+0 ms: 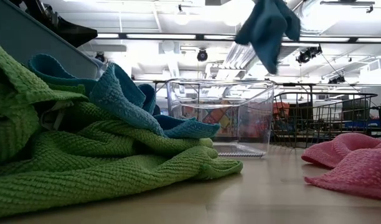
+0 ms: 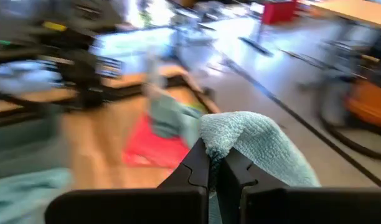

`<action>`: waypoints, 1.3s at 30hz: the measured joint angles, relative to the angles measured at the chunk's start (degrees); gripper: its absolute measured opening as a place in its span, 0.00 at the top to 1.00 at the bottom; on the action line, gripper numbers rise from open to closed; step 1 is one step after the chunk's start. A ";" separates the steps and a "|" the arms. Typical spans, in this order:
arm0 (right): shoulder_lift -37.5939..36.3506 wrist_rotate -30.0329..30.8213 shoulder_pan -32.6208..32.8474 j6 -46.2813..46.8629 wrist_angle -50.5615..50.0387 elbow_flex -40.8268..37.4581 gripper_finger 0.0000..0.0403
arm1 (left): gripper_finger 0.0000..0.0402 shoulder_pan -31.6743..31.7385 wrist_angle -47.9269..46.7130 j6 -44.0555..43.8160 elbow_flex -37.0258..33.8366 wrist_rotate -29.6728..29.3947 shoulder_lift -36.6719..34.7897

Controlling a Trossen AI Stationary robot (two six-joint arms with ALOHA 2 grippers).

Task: Sort microfiber towel by color & place in baskets
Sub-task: Put the bottom right blue microfiber cloth into the wire basket

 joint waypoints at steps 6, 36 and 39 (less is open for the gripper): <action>3.75 13.91 -10.82 3.32 -8.46 0.00 1.00 | 1.00 0.00 -0.04 0.00 0.00 0.00 0.01; 19.39 -6.46 -32.43 11.65 -12.40 -23.01 1.00 | 1.00 0.01 -0.04 0.01 -0.01 0.00 0.01; 19.47 -6.90 -32.44 15.31 -8.55 -24.98 1.00 | 1.00 0.00 -0.04 0.01 0.00 0.00 0.02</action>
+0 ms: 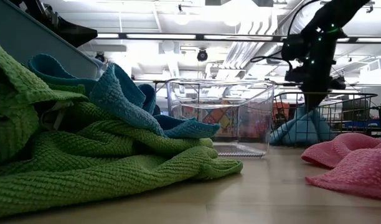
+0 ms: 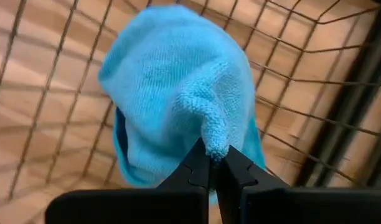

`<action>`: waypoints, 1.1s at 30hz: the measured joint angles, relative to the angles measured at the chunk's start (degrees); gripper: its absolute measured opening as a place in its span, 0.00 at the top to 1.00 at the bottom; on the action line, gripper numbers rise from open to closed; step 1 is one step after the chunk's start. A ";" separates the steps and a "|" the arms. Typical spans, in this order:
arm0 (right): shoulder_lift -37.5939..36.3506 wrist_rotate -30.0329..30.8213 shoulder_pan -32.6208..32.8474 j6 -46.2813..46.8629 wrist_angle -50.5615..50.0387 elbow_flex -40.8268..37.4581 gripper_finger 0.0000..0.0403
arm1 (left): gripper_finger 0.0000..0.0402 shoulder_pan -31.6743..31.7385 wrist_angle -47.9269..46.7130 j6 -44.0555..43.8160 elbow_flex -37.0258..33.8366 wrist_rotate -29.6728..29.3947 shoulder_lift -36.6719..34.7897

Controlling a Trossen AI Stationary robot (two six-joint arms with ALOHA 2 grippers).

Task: Sort microfiber towel by color & place in baskets
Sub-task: Put the bottom right blue microfiber cloth into the wire basket

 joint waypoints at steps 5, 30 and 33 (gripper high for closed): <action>0.01 0.25 0.01 3.17 3.42 -1.35 1.00 | 1.00 0.01 0.00 -0.01 0.00 0.00 0.00; 7.80 2.58 2.08 11.97 6.93 -1.31 0.81 | 1.00 0.01 0.00 0.00 0.00 0.00 -0.01; 7.80 2.52 2.08 12.01 6.77 -0.83 0.69 | 1.00 0.00 0.00 0.01 -0.02 0.00 0.00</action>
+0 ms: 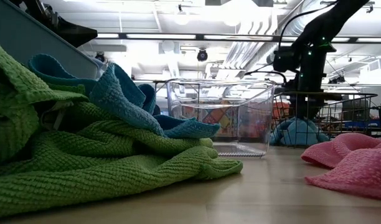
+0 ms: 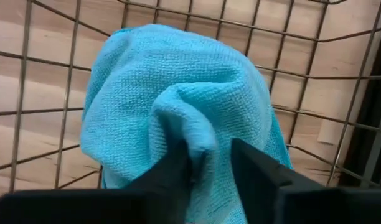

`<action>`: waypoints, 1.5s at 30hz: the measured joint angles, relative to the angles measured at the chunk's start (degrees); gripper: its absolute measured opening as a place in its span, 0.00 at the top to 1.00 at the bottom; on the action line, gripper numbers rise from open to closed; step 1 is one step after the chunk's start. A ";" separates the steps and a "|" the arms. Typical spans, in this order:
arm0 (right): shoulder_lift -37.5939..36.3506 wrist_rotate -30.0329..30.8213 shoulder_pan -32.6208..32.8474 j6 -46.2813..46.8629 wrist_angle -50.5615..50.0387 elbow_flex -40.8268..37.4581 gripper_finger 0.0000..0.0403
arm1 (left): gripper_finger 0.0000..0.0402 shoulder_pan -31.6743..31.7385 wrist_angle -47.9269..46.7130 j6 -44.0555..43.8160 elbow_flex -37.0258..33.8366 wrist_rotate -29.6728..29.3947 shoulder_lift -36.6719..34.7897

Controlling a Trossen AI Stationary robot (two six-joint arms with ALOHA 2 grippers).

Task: Sort microfiber towel by color & place in baskets
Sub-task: Put the bottom right blue microfiber cloth into the wire basket, then put the top blue microfiber cloth into the wire basket

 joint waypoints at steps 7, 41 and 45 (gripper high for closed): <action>0.00 -0.27 0.00 -0.03 -0.89 2.18 0.47 | 1.00 0.00 0.00 0.00 0.02 0.00 0.00; -6.74 -2.87 12.27 -12.95 -7.86 23.85 0.45 | 1.00 0.00 0.00 -0.02 0.02 0.00 -0.01; -12.95 -3.11 16.12 -11.72 -6.19 18.92 0.45 | 1.00 0.00 0.00 0.00 0.02 0.00 0.00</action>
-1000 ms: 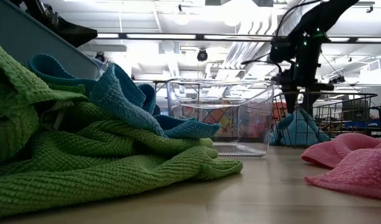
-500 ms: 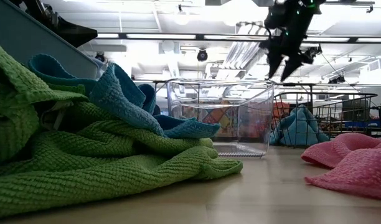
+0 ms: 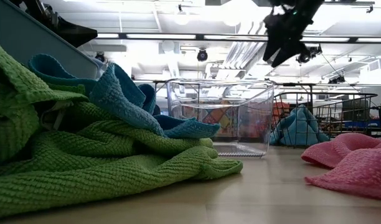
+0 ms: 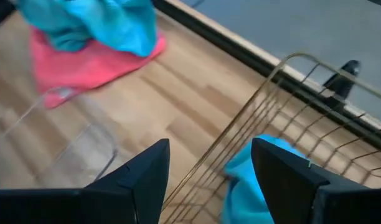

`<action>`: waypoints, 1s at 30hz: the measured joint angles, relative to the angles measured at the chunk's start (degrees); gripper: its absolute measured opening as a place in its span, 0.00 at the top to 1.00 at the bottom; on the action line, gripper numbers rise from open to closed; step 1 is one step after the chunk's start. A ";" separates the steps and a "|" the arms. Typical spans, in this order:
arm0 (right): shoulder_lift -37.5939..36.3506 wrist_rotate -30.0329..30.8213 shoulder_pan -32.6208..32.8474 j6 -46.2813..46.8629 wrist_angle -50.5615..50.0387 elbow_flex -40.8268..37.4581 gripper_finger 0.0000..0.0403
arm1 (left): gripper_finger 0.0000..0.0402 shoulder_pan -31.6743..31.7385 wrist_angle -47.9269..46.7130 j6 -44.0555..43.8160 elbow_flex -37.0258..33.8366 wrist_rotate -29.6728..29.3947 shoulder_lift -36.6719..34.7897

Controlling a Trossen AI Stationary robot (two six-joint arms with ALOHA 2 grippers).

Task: Sort microfiber towel by color & place in baskets
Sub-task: Put the top blue microfiber cloth into the wire basket

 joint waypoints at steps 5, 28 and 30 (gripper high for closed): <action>-8.16 -2.55 4.72 3.14 4.00 -6.09 0.45 | 1.00 0.01 -0.01 -0.01 0.00 0.00 -0.01; -8.69 -13.20 28.47 5.66 52.19 -15.49 0.45 | 1.00 0.00 -0.02 0.00 -0.02 0.00 0.00; -8.63 -13.10 28.47 6.36 52.52 -15.15 0.45 | 1.00 0.01 0.00 -0.01 -0.01 0.00 -0.01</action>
